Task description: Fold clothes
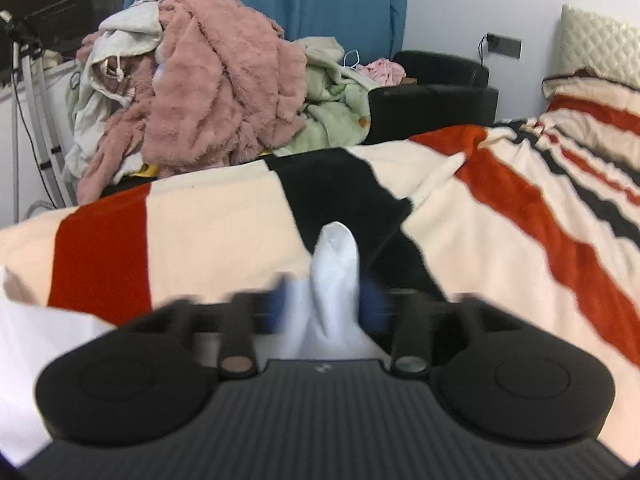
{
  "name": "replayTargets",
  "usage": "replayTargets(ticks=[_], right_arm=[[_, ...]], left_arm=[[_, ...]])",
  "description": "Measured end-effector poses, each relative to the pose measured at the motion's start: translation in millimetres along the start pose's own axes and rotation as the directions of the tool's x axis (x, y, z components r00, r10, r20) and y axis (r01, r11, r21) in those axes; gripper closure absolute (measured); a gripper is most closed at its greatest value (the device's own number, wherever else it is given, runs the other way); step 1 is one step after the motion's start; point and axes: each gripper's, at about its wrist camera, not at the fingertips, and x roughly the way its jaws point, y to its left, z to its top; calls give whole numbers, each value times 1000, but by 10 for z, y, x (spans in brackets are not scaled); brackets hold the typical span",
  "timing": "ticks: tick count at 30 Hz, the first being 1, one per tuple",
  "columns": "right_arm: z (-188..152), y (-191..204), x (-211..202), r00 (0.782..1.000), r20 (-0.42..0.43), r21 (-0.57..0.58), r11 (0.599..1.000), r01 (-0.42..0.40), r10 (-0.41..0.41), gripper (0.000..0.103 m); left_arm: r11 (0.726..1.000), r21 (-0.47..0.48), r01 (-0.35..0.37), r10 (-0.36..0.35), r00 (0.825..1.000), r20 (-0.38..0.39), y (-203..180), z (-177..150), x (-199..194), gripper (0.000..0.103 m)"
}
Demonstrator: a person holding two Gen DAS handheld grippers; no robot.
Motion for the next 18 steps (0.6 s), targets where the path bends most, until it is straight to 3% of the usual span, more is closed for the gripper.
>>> replayTargets(ticks=[1,3,8,12,18], right_arm=[[-26,-2,22,1000,-8,-3,1000,7,-7,23],[-43,-41,-63,1000,-17,9,1000,-2,2,22],[-34,-140,-782,998,9,10,998,-67,67,22],[-126,-178,-1523,990,43,-11,991,-134,134,22],[-467,-345,-2858,971,79,92,969,-230,223,22]], left_arm=[[1000,-2,0,0,1000,1,-3,4,-1,0],[1000,-23,2,-2,1000,2,0,23,-23,0],[999,-52,16,-15,1000,11,14,62,-154,0],[999,-32,37,-36,999,29,-32,34,-317,0],[994,21,106,-107,992,70,-121,-50,-636,2]])
